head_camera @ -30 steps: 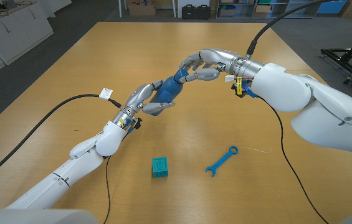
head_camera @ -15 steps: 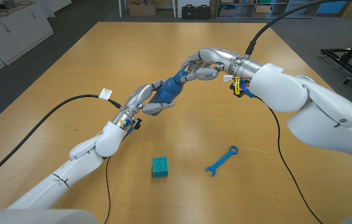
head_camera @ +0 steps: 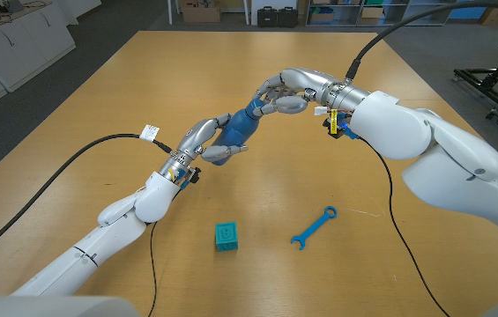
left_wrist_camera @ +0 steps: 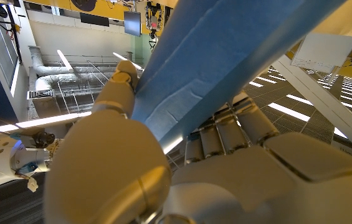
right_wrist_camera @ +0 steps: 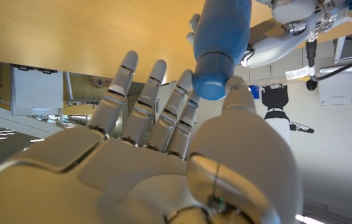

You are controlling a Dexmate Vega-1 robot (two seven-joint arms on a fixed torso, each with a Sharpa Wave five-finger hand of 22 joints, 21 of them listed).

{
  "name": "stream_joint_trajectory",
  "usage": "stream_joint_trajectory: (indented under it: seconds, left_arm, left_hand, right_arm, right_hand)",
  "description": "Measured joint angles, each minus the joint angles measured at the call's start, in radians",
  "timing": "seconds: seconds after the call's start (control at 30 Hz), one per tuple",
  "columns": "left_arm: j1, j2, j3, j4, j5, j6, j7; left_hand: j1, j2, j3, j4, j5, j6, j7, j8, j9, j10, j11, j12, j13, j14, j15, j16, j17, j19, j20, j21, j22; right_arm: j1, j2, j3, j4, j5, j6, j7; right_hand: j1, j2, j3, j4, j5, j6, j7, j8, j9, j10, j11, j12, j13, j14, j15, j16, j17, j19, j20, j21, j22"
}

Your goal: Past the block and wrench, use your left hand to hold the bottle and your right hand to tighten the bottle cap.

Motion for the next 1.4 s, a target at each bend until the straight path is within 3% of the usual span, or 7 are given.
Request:
stream_joint_trajectory:
  seconds: [0.47,0.7,0.77,1.07,1.4]
  left_arm:
    - [0.017,-0.011,-0.008,-0.016,0.046,0.006,0.053]
    - [0.03,-0.016,-0.013,-0.026,0.073,0.018,0.082]
    - [0.033,-0.017,-0.014,-0.029,0.083,0.023,0.093]
    - [0.047,-0.018,-0.017,-0.043,0.12,0.044,0.13]
    - [0.058,-0.014,-0.017,-0.059,0.16,0.065,0.156]
  left_hand:
    - [0.0,0.0,0.0,0.0,0.0,0.005,0.005,0.007,0.0,0.007,0.0,-0.001,0.005,0.005,-0.002,0.0,0.005,0.0,0.0,0.0,0.0]
    - [0.0,0.0,-0.004,0.004,0.0,0.007,0.007,0.007,0.0,0.012,0.005,0.003,0.005,0.009,0.001,0.005,0.005,0.003,-0.002,0.0,0.0]
    - [0.0,0.0,-0.004,0.004,0.0,0.008,0.008,0.012,0.0,0.018,0.011,0.004,0.005,0.017,0.0,0.007,0.008,0.007,-0.004,0.0,0.0]
    - [0.0,0.0,-0.004,0.004,0.0,0.009,0.009,0.018,0.0,0.018,0.011,0.004,0.009,0.018,-0.001,0.007,0.01,0.009,-0.003,0.0,0.0]
    - [0.0,0.0,-0.004,0.004,0.002,0.009,0.009,0.018,0.0,0.018,0.011,0.004,0.009,0.021,0.0,0.007,0.01,0.01,-0.002,0.0,0.0]
  right_arm:
    - [0.023,0.008,-0.002,-0.015,0.053,-0.069,0.02]
    - [0.029,0.007,-0.021,-0.033,0.051,-0.112,-0.003]
    - [0.032,0.008,-0.029,-0.039,0.049,-0.127,-0.01]
    - [0.07,0.018,-0.102,-0.074,0.014,-0.234,-0.037]
    - [0.135,0.024,-0.162,-0.101,0.022,-0.337,-0.028]
  right_hand:
    - [0.008,-0.008,-0.01,0.007,-0.014,0.014,0.007,-0.004,0.001,0.031,0.002,0.005,0.008,0.036,-0.01,0.007,-0.008,0.031,-0.016,0.014,0.002]
    - [0.007,-0.007,-0.011,0.006,-0.029,0.014,0.007,-0.006,0.001,0.063,0.003,0.005,0.009,0.095,-0.027,0.016,-0.017,0.068,-0.042,0.028,0.002]
    - [0.007,-0.007,-0.01,0.007,-0.036,0.019,0.002,-0.005,0.0,0.085,-0.006,0.015,0.016,0.108,-0.033,0.023,-0.021,0.071,-0.046,0.028,0.002]
    - [0.01,0.006,-0.011,0.01,-0.062,0.019,0.002,-0.005,0.0,0.145,-0.002,0.025,0.015,0.159,-0.048,0.031,-0.031,0.093,-0.057,0.039,0.002]
    - [-0.006,0.022,-0.017,0.022,-0.078,0.019,0.002,-0.005,0.0,0.157,-0.004,0.035,0.022,0.176,-0.051,0.038,-0.028,0.102,-0.055,0.046,0.002]
